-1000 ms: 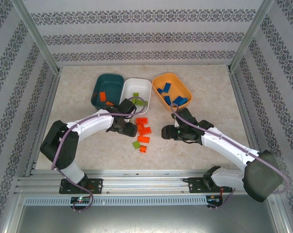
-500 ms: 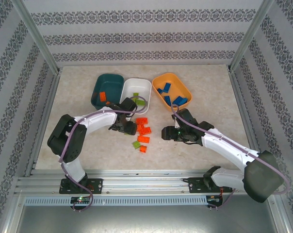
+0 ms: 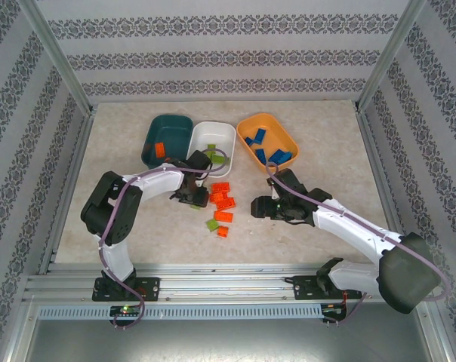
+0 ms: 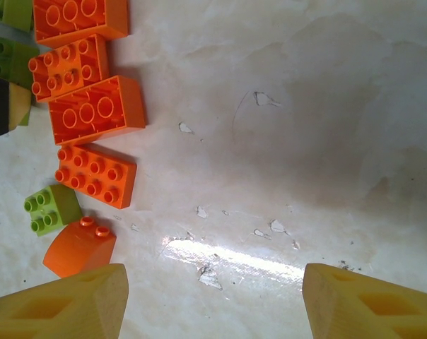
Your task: Sort the legos into containers by color
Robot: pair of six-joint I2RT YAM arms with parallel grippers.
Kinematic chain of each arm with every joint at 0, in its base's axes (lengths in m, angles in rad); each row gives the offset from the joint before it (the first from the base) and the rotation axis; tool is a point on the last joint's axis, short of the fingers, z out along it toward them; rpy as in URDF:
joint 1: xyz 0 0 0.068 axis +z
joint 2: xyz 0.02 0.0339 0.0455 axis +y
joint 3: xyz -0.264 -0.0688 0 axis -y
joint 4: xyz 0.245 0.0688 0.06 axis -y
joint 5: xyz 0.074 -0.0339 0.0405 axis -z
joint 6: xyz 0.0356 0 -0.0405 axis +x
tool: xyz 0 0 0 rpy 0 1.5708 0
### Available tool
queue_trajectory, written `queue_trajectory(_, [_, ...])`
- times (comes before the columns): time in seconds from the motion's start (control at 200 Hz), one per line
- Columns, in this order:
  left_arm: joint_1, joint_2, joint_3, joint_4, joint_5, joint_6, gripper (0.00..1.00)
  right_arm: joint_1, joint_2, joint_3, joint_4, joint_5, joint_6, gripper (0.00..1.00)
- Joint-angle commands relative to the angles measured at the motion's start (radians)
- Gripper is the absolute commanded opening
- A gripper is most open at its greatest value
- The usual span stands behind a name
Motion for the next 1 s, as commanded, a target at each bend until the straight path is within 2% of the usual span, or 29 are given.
queue_trajectory(0.0, [0.0,-0.024,-0.011,0.024,0.053,-0.007,0.39,0.015,0.011,0.023,-0.001,-0.001,0.009,0.67])
queue_trajectory(0.145, [0.0,-0.11,-0.066,0.025,0.089,-0.033,0.33,0.022,0.024,0.019,0.012,-0.001,0.014,0.67])
queue_trajectory(0.245, [0.0,-0.189,-0.101,0.021,0.096,-0.048,0.23,0.033,0.037,0.015,0.027,0.0,0.022,0.67])
queue_trajectory(0.415, [0.0,-0.304,-0.093,-0.05,0.064,-0.047,0.23,0.053,0.068,0.021,0.049,-0.002,0.029,0.67])
queue_trajectory(0.56, [0.005,-0.343,0.0,-0.109,0.042,-0.03,0.23,0.072,0.096,0.026,0.063,-0.002,0.032,0.67])
queue_trajectory(0.714, [0.04,-0.244,0.175,-0.16,0.034,0.021,0.24,0.09,0.125,0.032,0.079,-0.003,0.039,0.67])
queue_trajectory(0.884, [0.108,-0.054,0.373,-0.17,0.06,0.067,0.24,0.113,0.132,0.034,0.072,0.001,0.045,0.67])
queue_trajectory(0.999, [0.127,0.084,0.527,-0.208,0.032,0.102,0.24,0.129,0.121,0.029,0.055,0.015,0.051,0.67])
